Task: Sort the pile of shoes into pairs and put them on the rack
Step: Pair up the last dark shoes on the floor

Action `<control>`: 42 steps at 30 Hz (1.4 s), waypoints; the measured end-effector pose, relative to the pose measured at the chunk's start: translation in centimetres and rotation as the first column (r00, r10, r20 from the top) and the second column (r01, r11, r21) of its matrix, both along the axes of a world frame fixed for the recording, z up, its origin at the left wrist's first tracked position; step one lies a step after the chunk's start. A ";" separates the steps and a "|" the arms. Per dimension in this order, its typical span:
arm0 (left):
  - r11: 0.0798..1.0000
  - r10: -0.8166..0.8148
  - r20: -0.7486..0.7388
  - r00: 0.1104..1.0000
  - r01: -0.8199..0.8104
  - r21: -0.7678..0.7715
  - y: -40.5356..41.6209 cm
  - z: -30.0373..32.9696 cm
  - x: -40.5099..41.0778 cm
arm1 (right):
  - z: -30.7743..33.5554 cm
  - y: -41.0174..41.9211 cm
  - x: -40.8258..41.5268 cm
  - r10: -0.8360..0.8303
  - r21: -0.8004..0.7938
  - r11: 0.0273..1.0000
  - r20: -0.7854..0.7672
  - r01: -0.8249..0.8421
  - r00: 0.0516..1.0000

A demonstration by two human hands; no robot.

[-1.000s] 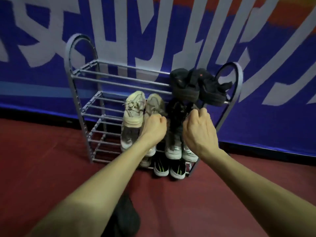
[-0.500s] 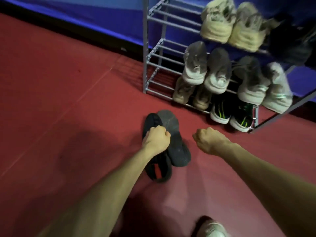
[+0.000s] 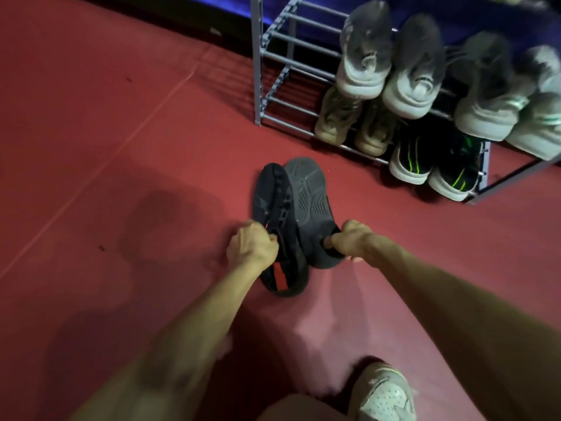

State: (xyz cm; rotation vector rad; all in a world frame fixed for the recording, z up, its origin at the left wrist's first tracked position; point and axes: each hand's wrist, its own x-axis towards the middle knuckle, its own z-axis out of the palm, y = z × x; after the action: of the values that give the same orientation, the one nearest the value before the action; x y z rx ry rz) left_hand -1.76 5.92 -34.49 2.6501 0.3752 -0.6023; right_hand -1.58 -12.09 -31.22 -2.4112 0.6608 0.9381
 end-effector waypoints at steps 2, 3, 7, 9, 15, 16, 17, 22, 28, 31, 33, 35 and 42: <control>0.997 0.030 -0.139 0.990 -0.039 -0.064 0.7 -0.3 -0.5 | 0.6 -0.3 0.0 -0.077 0.017 0.997 0.033 0.076 0.996; 0.983 0.046 -0.237 0.970 -0.086 -0.163 0.9 -0.5 -0.8 | 0.8 -0.3 -0.1 -0.084 -0.013 0.996 0.069 0.085 0.994; 0.924 0.099 -0.338 0.936 -0.213 -0.317 1.3 -1.2 -1.2 | 0.5 0.4 -0.7 -0.101 -0.020 0.994 0.136 0.104 0.986; 0.953 0.090 -0.247 0.965 -0.155 -0.260 1.4 -1.1 -1.4 | 0.6 0.6 -1.1 -0.181 0.074 0.982 0.108 0.174 0.977; 0.993 0.114 -0.044 0.992 -0.114 0.003 4.0 -0.2 -2.2 | 0.7 4.2 -2.1 0.071 -0.109 0.994 0.370 -0.032 0.926; 0.990 0.137 -0.041 0.990 -0.136 0.029 4.6 -0.1 -2.3 | 0.6 5.1 -2.6 0.266 -0.255 0.951 0.374 -0.178 0.888; 0.986 0.161 -0.038 0.986 -0.159 0.047 5.2 0.0 -2.4 | 0.6 5.9 -3.1 0.443 -0.361 0.876 0.336 -0.321 0.832; 0.983 0.153 -0.053 0.987 -0.146 0.116 7.2 0.7 -2.9 | -1.0 8.3 -5.0 0.485 -0.051 0.870 0.269 -0.490 0.832; 0.994 0.069 -0.156 0.985 -0.055 0.093 7.9 0.1 -3.4 | -2.0 5.8 -3.7 0.241 -0.199 0.963 0.334 -0.182 0.911; 0.998 0.066 -0.229 0.971 -0.064 0.017 8.2 -0.6 -3.6 | -2.1 5.8 -2.5 0.091 -0.088 0.993 0.190 -0.076 0.977; 0.996 0.087 -0.244 0.966 -0.090 -0.004 8.2 -0.8 -3.4 | -2.2 6.0 -2.2 0.010 -0.081 0.997 0.126 0.000 0.992; 0.995 0.098 -0.241 0.966 -0.103 -0.012 8.2 -0.8 -3.2 | -2.1 5.9 -2.4 -0.004 -0.077 0.997 0.074 0.010 0.997; 0.991 0.129 -0.096 0.987 -0.125 0.046 8.3 0.1 -3.7 | -1.8 6.0 -4.5 0.149 -0.145 0.980 0.063 -0.138 0.987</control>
State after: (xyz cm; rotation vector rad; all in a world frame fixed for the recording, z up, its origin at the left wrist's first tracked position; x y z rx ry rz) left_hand -5.44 14.25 -34.39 2.6158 0.5865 -0.6931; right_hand -6.08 -6.11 -33.03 -2.6342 0.5482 0.8809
